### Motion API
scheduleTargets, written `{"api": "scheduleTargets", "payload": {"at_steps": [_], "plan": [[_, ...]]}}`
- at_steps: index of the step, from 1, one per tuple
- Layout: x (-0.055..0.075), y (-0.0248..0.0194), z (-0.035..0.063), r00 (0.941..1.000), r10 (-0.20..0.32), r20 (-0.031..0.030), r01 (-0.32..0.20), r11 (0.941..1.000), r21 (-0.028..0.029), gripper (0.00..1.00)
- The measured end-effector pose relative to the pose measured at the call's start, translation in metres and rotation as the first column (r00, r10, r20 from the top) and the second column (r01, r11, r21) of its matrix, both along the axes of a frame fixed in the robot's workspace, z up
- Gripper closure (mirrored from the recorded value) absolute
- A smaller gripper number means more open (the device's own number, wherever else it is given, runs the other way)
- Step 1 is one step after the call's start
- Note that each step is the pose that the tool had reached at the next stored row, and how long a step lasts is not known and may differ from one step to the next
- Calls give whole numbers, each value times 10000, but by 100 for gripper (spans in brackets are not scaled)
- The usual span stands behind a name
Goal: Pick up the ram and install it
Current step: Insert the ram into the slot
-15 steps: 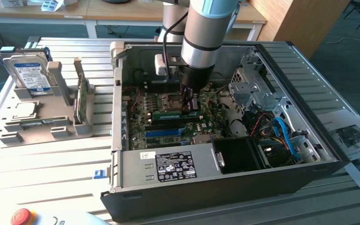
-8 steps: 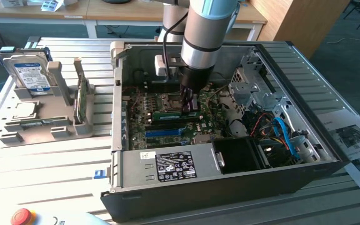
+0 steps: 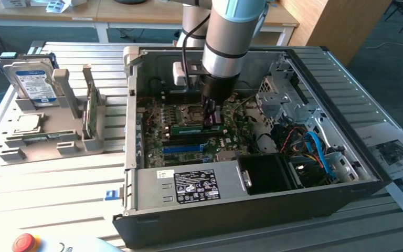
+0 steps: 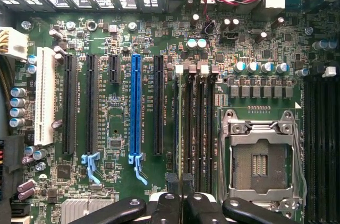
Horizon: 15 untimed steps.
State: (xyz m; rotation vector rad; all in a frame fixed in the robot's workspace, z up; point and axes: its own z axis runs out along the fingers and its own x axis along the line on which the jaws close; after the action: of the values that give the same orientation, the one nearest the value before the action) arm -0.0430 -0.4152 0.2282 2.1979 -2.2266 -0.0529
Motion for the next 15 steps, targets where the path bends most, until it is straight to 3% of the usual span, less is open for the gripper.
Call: {"api": "scheduleTargets", "payload": {"at_steps": [15], "plan": [[-5, 0, -45, 10000, 0, -2, 0, 10000, -4, 88]]}}
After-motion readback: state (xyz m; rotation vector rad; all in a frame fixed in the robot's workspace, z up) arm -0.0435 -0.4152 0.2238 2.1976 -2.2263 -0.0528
